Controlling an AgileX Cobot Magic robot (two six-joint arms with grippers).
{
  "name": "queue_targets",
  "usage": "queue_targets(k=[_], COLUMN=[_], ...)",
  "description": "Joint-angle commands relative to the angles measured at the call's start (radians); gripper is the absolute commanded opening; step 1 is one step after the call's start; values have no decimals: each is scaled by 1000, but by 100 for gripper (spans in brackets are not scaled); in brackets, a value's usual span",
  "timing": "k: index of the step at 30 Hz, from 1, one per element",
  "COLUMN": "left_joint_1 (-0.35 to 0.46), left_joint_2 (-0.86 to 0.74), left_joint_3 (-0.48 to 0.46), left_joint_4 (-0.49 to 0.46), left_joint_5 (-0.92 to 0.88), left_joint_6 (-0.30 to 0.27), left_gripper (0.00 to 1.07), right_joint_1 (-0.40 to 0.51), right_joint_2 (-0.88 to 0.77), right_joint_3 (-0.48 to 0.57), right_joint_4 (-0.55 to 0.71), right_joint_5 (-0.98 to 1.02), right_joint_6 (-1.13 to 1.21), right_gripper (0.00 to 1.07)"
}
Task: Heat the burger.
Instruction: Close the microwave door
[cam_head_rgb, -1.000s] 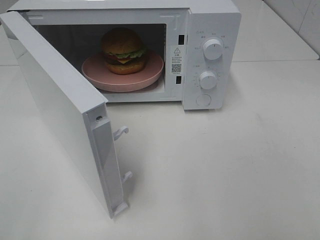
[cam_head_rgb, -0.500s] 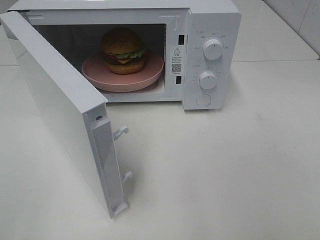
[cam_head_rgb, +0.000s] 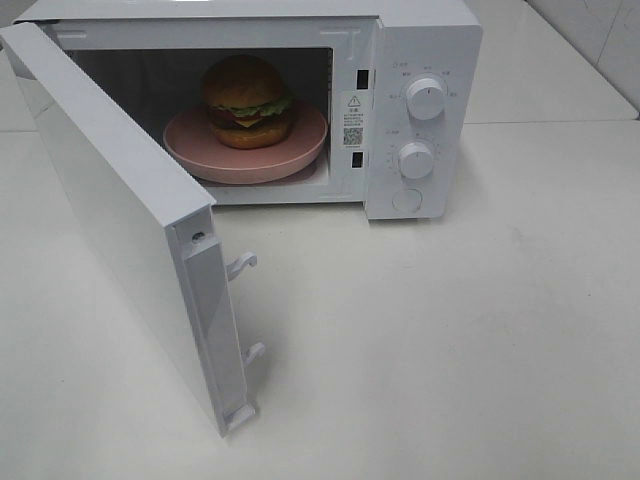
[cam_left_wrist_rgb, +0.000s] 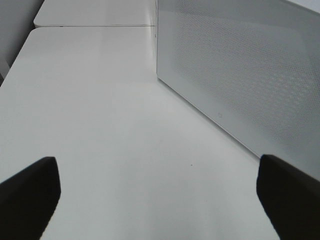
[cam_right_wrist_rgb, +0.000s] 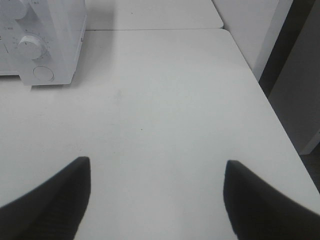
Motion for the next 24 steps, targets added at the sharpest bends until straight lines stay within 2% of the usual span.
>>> queue_targets(k=[1, 6, 8, 11, 13, 14, 15, 16, 19, 21, 22, 23, 24], left_joint_1=[4, 4, 4, 4, 4, 4, 4, 4, 4, 4, 4, 4, 4], left_joint_2=[-4, -4, -4, -4, 22, 22, 38, 73, 98, 209, 209, 231, 285], left_joint_3=[-30, -33, -33, -33, -33, -33, -33, -33, -33, -33, -33, -33, -33], left_joint_4=[-21, -21, -21, -21, 0, 0, 7, 17, 21, 30, 30, 26, 17], left_joint_5=[-97, -230, -323, -355, -445, -445, -459, -488, -504, -575, -575, -592, -639], left_joint_6=[-8, -8, -8, -8, -8, -8, -8, -7, -7, -4, -4, -4, -4], left_gripper=[100, 95, 87, 84, 63, 63, 58, 48, 44, 20, 20, 13, 0], right_joint_1=[-2, -2, -2, -2, -2, -2, -2, -2, -2, -2, -2, -2, -2], right_joint_2=[-26, -26, -26, -26, -26, -26, -26, -26, -26, -26, -26, -26, -26], right_joint_3=[0, 0, 0, 0, 0, 0, 0, 0, 0, 0, 0, 0, 0], right_joint_4=[2, 2, 2, 2, 2, 2, 2, 2, 2, 2, 2, 2, 2], right_joint_5=[-8, -8, -8, -8, -8, -8, -8, -8, -8, -8, -8, -8, -8], right_joint_6=[-10, -10, -10, -10, -10, -10, -10, -10, -10, -10, -10, -10, -10], right_gripper=[72, 72, 72, 72, 72, 72, 72, 72, 72, 72, 72, 72, 72])
